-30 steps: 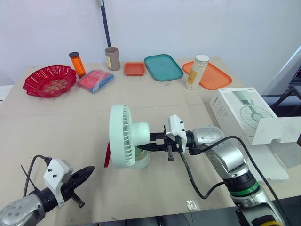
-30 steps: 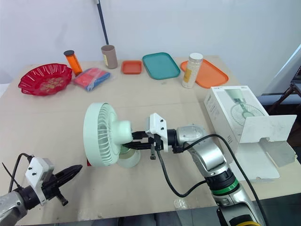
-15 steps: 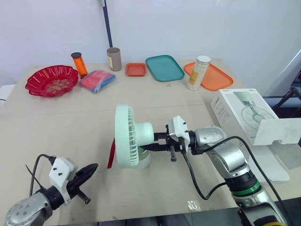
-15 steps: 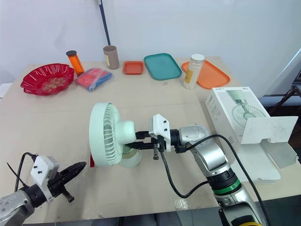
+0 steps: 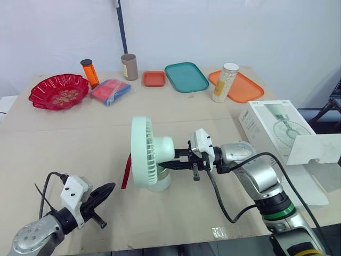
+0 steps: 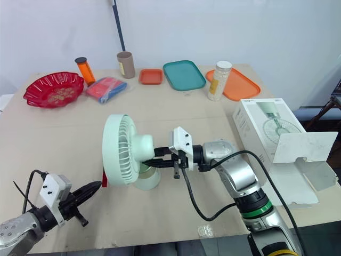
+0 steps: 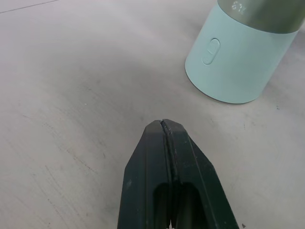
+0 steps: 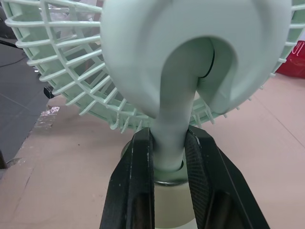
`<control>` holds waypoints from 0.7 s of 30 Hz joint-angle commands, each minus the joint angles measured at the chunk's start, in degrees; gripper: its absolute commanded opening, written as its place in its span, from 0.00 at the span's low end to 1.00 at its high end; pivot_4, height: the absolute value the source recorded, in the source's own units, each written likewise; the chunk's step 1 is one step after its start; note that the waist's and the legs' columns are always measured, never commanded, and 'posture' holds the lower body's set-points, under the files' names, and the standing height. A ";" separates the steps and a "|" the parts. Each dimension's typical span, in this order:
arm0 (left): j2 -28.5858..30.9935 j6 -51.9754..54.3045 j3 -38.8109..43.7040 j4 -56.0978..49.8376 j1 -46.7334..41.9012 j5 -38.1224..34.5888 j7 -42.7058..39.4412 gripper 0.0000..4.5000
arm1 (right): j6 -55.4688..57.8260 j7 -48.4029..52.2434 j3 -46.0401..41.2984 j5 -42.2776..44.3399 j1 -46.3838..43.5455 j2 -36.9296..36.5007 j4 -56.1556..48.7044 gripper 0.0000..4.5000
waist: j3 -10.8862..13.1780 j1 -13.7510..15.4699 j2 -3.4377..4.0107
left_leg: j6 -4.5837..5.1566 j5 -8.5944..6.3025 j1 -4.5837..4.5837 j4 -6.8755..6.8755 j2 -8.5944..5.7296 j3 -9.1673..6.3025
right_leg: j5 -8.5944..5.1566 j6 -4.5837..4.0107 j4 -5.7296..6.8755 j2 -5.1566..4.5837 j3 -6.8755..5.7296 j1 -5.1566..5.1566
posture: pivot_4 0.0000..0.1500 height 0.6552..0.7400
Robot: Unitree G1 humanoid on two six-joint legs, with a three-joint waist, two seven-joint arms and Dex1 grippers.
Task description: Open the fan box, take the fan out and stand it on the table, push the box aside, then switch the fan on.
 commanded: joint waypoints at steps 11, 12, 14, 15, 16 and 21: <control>0.48 -1.49 -1.14 1.76 -3.32 0.38 -1.18 0.01 | 1.78 -0.85 -6.54 2.32 0.18 -3.63 -3.65 0.08 | 0.02 0.15 0.00 | 0.09 -0.05 -0.05 0.00 0.00 0.00 | -0.01 0.00 -0.02 0.00 0.00 -0.05 | 1.00 1.00; 0.61 -1.50 -1.13 1.99 -3.57 0.36 -1.38 0.01 | 1.90 -0.85 -6.57 2.27 0.48 -3.70 -3.73 0.08 | 0.02 0.17 0.00 | 0.09 -0.05 -0.06 0.00 0.00 0.00 | -0.01 0.00 -0.03 -0.01 -0.01 -0.05 | 1.00 1.00; 0.80 -1.52 -1.07 2.34 -3.93 0.32 -1.65 0.01 | 1.86 -0.90 -6.41 1.78 1.04 -3.72 -3.53 0.08 | 0.02 0.16 0.00 | 0.09 -0.05 -0.06 0.00 0.00 0.00 | -0.01 0.00 -0.03 0.00 -0.01 -0.05 | 1.00 1.00; 0.84 -1.50 -1.06 2.44 -4.06 0.32 -1.71 0.01 | 1.82 -1.05 -6.32 1.45 1.27 -3.63 -3.12 0.08 | 0.02 0.15 0.00 | 0.09 -0.05 -0.06 0.00 0.00 0.00 | -0.01 0.00 -0.03 0.00 -0.01 -0.04 | 1.00 1.00; 0.87 -1.51 -1.09 2.48 -4.15 0.35 -1.77 0.01 | 1.65 -1.07 -6.25 1.17 1.48 -3.60 -2.73 0.08 | 0.02 0.15 0.00 | 0.09 -0.05 -0.05 0.00 0.00 0.01 | -0.01 0.00 -0.03 0.00 -0.01 -0.04 | 1.00 1.00; 0.87 -1.63 -0.86 2.35 -3.84 0.44 -2.23 0.01 | -0.25 -0.46 -5.95 0.16 2.87 -4.00 -1.06 0.08 | 0.01 0.14 0.00 | 0.10 -0.06 -0.04 0.00 0.00 0.01 | -0.02 0.00 -0.03 0.01 -0.01 -0.04 | 1.00 1.00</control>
